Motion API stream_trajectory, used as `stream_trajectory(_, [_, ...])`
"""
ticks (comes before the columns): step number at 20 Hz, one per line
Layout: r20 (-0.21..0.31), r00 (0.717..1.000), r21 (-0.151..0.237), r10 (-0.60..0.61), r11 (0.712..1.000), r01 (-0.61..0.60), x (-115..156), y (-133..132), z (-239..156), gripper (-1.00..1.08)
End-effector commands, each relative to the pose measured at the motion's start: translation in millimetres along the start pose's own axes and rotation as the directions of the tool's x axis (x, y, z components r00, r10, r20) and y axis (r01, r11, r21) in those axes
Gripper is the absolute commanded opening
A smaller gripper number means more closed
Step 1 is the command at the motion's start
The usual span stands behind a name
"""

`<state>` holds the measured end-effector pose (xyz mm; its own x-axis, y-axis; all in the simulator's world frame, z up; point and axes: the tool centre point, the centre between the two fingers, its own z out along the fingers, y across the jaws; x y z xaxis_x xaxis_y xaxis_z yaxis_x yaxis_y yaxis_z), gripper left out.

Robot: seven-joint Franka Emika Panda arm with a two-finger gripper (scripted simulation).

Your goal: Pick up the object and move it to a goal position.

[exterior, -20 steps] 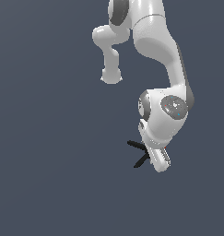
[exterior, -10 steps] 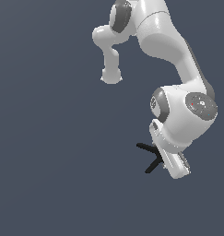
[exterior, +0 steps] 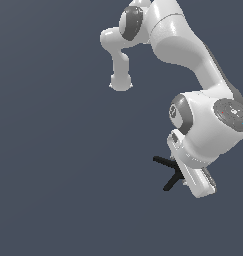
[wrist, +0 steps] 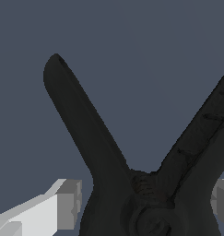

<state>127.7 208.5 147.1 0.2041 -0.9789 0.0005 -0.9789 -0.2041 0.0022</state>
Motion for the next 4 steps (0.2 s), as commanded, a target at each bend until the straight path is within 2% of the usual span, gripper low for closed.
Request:
stream_trajectory(1, [0.000, 1.000, 0.002, 0.000, 1.000, 0.000, -0.9, -2.1, -2.7, -1.00])
stream_trajectory(4, [0.000, 1.000, 0.002, 0.000, 1.000, 0.000, -1.0, -2.5, -2.7, -1.00])
